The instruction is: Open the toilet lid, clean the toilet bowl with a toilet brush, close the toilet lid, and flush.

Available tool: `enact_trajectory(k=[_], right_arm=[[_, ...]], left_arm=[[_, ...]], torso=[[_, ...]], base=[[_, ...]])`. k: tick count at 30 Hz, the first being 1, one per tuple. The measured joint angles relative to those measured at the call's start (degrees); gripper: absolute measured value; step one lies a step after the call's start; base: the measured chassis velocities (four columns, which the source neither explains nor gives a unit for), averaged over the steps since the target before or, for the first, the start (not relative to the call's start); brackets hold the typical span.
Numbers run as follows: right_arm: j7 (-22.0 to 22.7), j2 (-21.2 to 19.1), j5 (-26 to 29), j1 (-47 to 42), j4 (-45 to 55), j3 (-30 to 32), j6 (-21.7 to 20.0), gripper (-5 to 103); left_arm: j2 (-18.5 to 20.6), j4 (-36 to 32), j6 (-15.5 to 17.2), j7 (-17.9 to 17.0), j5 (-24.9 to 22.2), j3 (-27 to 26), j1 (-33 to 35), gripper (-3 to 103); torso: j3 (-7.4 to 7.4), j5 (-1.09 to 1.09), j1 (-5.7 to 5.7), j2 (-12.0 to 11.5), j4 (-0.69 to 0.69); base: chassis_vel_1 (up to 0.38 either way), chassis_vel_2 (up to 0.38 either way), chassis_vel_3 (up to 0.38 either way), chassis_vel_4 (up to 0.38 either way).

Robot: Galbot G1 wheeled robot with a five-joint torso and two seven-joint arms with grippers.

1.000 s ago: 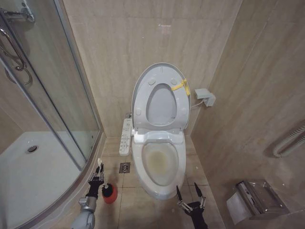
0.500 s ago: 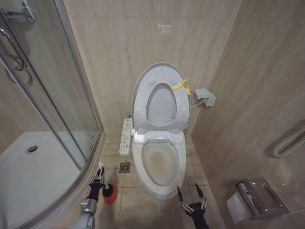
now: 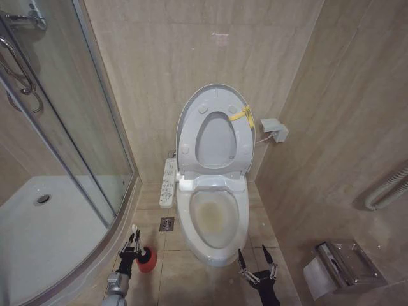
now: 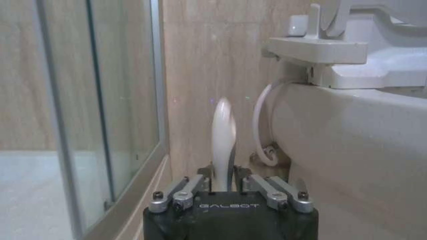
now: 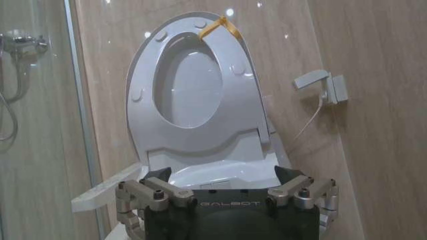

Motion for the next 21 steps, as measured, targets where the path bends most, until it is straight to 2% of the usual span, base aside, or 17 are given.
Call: enact_trajectory(k=[5,6,9,12,13,14,16,17,19,20,21], right_arm=[[0.0,0.2,0.0,0.4,-0.5,0.0,0.0,100],[0.0,0.2,-0.1,0.4,-0.6,0.0,0.0,100],[0.0,0.3,-0.1,0.5,-0.7,0.0,0.0,100],[0.1,0.3,0.0,0.6,-0.6,0.0,0.0,100],[0.1,0.3,0.0,0.6,-0.6,0.0,0.0,100],[0.2,0.3,0.2,0.6,-0.4,0.0,-0.1,100],[0.4,0.1,0.3,0.6,0.7,0.1,-0.3,100],[0.4,0.1,0.3,0.6,0.7,0.1,-0.3,100],[0.8,0.0,0.3,0.3,3.1,0.4,-0.9,100],[0.8,0.0,0.3,0.3,3.1,0.4,-0.9,100],[1.5,0.0,0.3,-0.1,5.1,0.3,-1.8,100]], left_arm=[[0.1,-2.8,0.1,-0.5,-0.4,-0.6,2.0,18],[0.1,-3.8,0.2,-0.6,-0.6,-0.6,2.6,45],[0.2,-5.3,0.1,-1.0,-0.9,-0.7,3.3,45],[0.2,-12.0,-0.4,-1.8,-3.1,-0.6,5.9,45],[0.2,-12.0,-0.4,-1.8,-3.1,-0.6,5.9,45],[0.2,-15.7,0.0,-2.4,-3.9,-0.2,7.1,72],[0.2,-24.7,2.0,-4.5,-5.3,0.9,9.6,72],[0.2,-24.7,2.0,-4.5,-5.3,0.9,9.6,72],[0.4,-33.4,4.9,-7.2,-5.5,1.9,11.7,72],[0.4,-33.4,4.9,-7.2,-5.5,1.9,11.7,72],[0.7,-38.8,7.0,-8.7,-5.5,2.4,12.9,72]], torso=[[0.00,0.00,0.00,0.0,-0.01],[0.00,0.00,0.00,0.0,-0.01],[0.00,0.00,0.00,0.0,0.00],[0.00,0.00,0.00,0.0,-0.02],[0.00,0.00,0.00,0.0,-0.02],[0.00,-0.01,0.00,0.0,-0.01],[0.00,0.01,0.00,0.0,-0.02],[0.00,0.01,0.00,0.0,-0.02],[0.00,0.00,0.00,0.0,-0.02],[0.00,0.00,0.00,0.0,-0.02],[0.00,0.02,0.00,0.0,-0.02]], base=[[0.000,0.000,0.000,0.000],[0.000,0.000,0.000,0.000],[0.000,0.000,0.000,0.000],[0.000,0.000,0.000,0.000],[0.000,0.000,0.000,0.000],[0.000,0.000,0.000,0.000],[0.000,0.000,0.000,0.000],[0.000,0.000,0.000,0.000],[0.000,0.000,0.000,0.000],[0.000,0.000,0.000,0.000],[0.000,0.000,0.000,0.000]])
